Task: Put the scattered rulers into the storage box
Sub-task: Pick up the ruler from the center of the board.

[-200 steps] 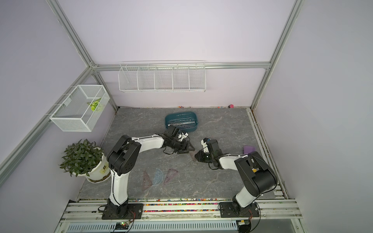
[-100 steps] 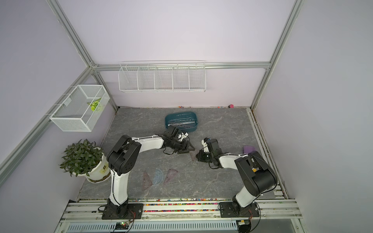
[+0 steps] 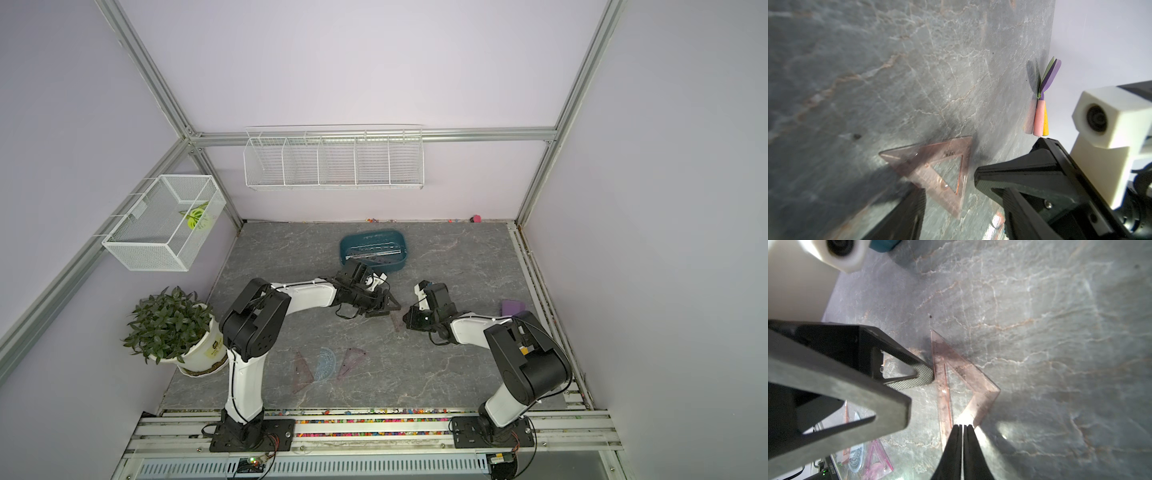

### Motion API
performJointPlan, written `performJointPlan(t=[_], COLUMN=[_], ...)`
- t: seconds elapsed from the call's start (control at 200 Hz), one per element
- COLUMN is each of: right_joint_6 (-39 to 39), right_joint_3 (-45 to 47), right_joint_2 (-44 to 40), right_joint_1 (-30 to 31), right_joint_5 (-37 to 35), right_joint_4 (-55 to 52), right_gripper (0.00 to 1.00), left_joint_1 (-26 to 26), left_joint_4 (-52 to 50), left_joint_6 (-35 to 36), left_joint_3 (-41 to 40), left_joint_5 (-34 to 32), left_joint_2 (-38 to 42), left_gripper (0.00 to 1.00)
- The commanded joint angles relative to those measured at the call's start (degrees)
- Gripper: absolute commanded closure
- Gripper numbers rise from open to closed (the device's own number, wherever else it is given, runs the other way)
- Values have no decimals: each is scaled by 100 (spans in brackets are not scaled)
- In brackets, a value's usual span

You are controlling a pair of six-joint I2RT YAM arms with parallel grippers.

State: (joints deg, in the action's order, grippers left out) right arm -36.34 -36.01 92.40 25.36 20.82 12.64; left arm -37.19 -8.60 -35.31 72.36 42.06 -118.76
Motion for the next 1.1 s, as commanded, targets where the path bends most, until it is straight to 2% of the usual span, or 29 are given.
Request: performJointPlan(t=[0.0,1.095], right_joint_6=[67,135], right_joint_3=[-90,-215], right_joint_2=[-4,483], right_joint_1=[4,72], right_joint_5=[-32,31], right_joint_4=[-48,48], right_gripper=[89,90], left_joint_1=[71,166], left_joint_4=[-643,-565], left_joint_6=[24,-64], left_joint_3=[-328,-534], left_joint_5=[-691,-796], left_joint_2=[-273,-88], left_gripper=[34,33])
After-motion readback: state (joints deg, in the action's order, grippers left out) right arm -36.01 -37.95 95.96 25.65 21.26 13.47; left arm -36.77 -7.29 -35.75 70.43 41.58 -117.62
